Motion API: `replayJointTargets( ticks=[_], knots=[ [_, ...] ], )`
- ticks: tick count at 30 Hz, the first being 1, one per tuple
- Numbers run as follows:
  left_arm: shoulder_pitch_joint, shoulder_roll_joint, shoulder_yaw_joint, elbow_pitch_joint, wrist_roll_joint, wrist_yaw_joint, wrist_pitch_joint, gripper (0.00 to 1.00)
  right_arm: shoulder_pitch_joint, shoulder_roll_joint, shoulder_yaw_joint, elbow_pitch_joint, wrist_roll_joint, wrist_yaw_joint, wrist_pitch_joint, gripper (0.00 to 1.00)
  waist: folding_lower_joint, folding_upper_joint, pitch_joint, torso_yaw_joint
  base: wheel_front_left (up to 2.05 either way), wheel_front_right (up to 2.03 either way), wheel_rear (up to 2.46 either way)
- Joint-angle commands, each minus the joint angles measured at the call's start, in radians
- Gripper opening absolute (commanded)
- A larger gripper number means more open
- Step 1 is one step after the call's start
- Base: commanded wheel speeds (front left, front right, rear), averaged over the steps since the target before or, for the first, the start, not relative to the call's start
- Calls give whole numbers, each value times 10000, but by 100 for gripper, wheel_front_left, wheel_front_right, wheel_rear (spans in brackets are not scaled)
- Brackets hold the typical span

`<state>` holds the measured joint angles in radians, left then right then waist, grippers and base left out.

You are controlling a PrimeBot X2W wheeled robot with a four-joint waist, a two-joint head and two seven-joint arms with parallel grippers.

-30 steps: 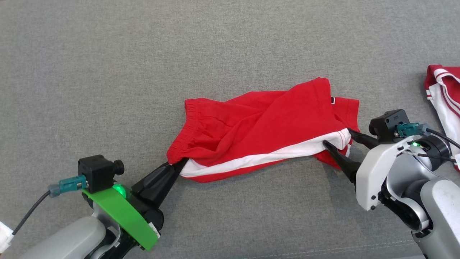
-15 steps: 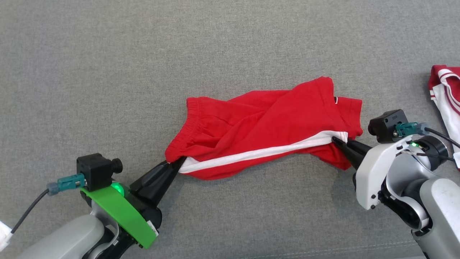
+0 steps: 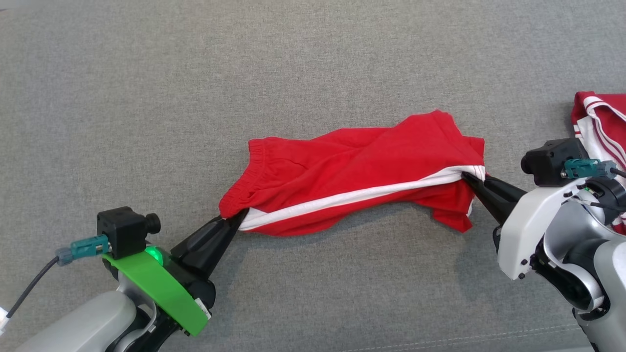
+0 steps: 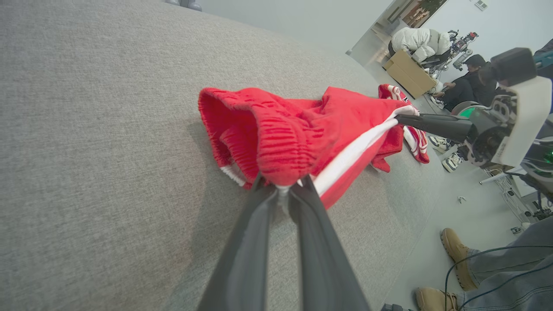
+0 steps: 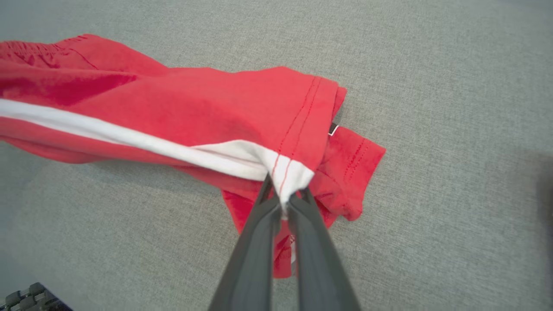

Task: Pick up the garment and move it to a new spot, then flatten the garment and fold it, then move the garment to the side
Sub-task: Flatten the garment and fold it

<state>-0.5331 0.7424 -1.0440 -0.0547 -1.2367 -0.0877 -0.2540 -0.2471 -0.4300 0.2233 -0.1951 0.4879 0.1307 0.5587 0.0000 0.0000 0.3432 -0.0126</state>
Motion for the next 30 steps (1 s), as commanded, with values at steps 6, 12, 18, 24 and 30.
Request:
replayJointTargets(
  ticks=[6, 12, 18, 24, 30],
  knots=[
    [133, 139, 50, -86, 39, 77, -30, 0, 137, -13, -207, -387, 62, 0, -131, 0, 0, 0, -99, -54, 0, 0, 0],
    [160, 166, 50, -175, 54, 106, -31, 0, 121, -53, -337, -723, -15, 0, -203, 0, 0, 0, -89, -65, 0, 0, 0],
    [267, 116, -7, -227, 32, 139, -28, 0, 921, 28, -290, -828, 117, 0, 232, 0, 0, 0, 62, -55, 0, 0, 0],
    [251, 204, 4, -224, 38, 130, -23, 0, 1506, 176, -415, -932, 117, 0, 336, 0, 0, 0, 201, -136, 0, 0, 0],
    [193, 233, 34, -253, 52, 146, 10, 0, 1749, 337, -370, -893, 57, 0, 196, 0, 0, 0, 353, -308, 0, 0, 0]
  ],
)
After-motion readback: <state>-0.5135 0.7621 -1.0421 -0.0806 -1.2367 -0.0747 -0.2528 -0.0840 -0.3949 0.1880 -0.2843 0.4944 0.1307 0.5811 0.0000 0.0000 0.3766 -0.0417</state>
